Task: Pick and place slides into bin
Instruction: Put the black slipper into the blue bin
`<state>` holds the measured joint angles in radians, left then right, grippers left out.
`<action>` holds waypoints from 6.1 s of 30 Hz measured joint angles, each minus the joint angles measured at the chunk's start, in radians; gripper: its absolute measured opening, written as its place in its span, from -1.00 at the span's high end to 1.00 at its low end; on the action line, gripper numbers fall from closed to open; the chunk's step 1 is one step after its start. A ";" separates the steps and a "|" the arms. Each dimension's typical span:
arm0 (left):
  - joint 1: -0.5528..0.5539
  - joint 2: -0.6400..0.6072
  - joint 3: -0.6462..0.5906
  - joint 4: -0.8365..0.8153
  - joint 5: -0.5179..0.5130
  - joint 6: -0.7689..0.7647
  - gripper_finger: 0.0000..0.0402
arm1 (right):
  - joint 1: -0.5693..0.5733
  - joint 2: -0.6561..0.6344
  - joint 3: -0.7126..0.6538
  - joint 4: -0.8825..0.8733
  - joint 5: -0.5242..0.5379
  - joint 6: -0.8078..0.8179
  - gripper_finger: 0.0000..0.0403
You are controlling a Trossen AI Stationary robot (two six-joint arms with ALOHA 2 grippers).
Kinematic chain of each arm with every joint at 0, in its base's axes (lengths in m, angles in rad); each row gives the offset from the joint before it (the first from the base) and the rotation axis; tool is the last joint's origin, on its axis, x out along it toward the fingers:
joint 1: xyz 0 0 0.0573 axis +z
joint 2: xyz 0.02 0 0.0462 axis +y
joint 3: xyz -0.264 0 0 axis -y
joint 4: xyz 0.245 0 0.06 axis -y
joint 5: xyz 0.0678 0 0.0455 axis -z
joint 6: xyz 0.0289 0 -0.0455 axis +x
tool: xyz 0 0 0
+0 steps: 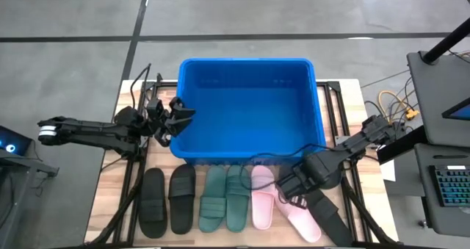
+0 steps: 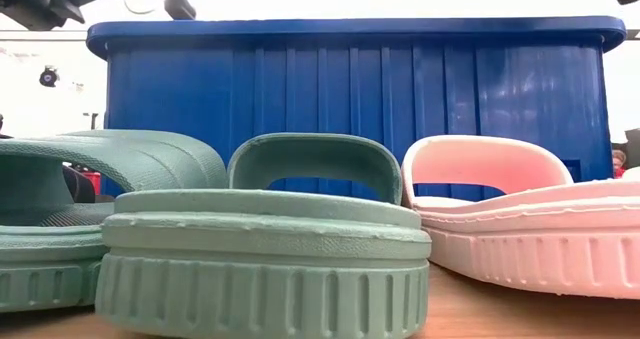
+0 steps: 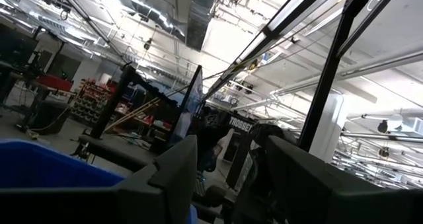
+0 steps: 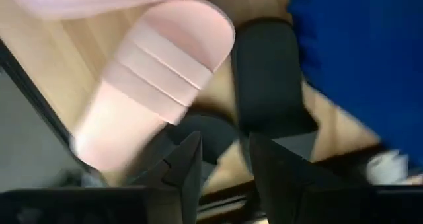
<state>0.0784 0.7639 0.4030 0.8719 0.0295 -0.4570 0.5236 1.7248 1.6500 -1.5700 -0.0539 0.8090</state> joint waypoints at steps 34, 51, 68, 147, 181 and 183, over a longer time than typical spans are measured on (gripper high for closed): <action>0.000 0.020 0.000 0.000 0.000 -0.005 0.16 | 0.003 -0.102 -0.306 0.068 -0.097 0.885 -0.02; 0.000 0.021 0.000 0.001 0.002 -0.007 0.16 | 0.122 0.076 -0.362 0.073 -0.013 1.361 -0.02; 0.000 0.008 0.000 0.001 0.002 -0.007 0.16 | 0.117 0.242 -0.363 0.004 -0.027 1.385 0.03; 0.000 0.001 0.000 0.001 0.001 -0.001 0.16 | 0.130 0.043 -0.194 -0.002 0.243 0.874 0.96; 0.000 0.008 0.000 0.002 -0.008 -0.003 0.16 | 0.153 -0.299 0.111 0.573 0.546 0.201 0.96; 0.000 0.008 0.000 0.001 -0.008 -0.005 0.16 | 0.152 -0.305 0.111 0.615 0.547 0.150 0.96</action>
<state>0.0784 0.7719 0.4030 0.8727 0.0219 -0.4625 0.6758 1.4194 1.7611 -0.9553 0.4935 0.9587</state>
